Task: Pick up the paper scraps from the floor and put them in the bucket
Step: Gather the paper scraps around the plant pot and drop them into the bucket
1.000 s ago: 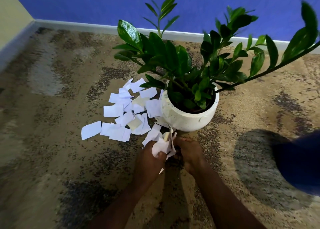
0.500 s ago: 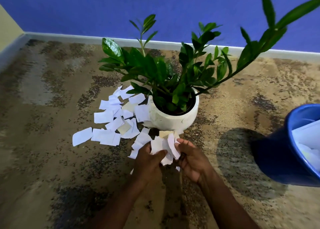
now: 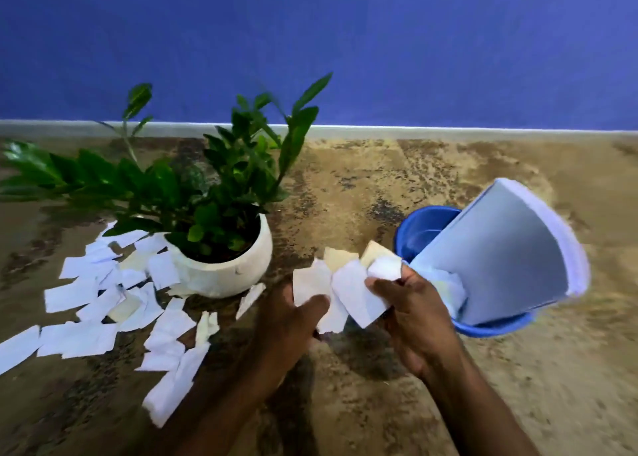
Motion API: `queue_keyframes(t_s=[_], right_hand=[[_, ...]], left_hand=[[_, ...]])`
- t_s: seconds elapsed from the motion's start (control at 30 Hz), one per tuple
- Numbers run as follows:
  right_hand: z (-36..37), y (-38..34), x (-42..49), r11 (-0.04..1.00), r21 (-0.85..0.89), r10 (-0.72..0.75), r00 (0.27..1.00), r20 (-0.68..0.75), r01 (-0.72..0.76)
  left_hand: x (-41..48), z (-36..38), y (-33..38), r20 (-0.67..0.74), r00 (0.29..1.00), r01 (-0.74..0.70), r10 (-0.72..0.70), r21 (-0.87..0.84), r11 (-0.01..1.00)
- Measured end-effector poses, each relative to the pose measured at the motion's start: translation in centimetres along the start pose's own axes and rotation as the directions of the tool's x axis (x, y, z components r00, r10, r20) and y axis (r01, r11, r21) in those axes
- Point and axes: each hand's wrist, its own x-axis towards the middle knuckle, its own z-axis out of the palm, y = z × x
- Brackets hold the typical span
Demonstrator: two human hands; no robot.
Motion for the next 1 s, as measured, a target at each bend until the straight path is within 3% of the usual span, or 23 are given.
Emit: queue_keyframes(t_s=[0.07,0.17,0.3,0.47,0.6,0.77,0.9,1.0], right_hand=[[-2.3,-3.3,-0.8,0.972,-0.193,-0.163,0.974,-0.156,0.131],[-5.5,-7.4,-1.0,0.817,-0.515,-0.442,0.855,-0.27,0.26],[-8.3,-10.2,-0.1,0.589,-0.786,-0.59,0.764,-0.26,0.188],[-9.3,-11.1,0.5,0.481,-0.874,-0.632,0.716,-0.296,0.064],[-9.8,-11.0,0.8,0.466,-0.884,-0.655,0.683,-0.323,0.027],[-9.5,-10.8,0.9,0.475,-0.88,-0.634,0.699,-0.33,0.016],[-8.9,-9.7,1.3,0.449,-0.893,-0.601,0.734,-0.315,-0.015],[-7.8,-7.8,1.2,0.426,-0.903,-0.637,0.728,-0.255,0.056]], left_hand=[[0.0,2.4,2.7,0.011,0.999,-0.048,0.048,0.052,0.997],[0.7,5.9,6.6,0.082,0.982,-0.186,0.173,0.193,0.963],[2.7,10.5,10.4,0.229,0.941,-0.32,0.248,0.374,0.87],[4.3,13.4,11.8,0.303,0.913,-0.392,0.273,0.465,0.794],[4.9,14.1,11.1,0.352,0.883,-0.449,0.309,0.447,0.774],[5.5,15.0,10.5,0.394,0.869,-0.465,0.3,0.444,0.766],[4.6,15.3,10.5,0.564,0.793,-0.506,0.23,0.4,0.764],[2.8,14.7,9.6,0.584,0.76,-0.578,0.285,0.407,0.708]])
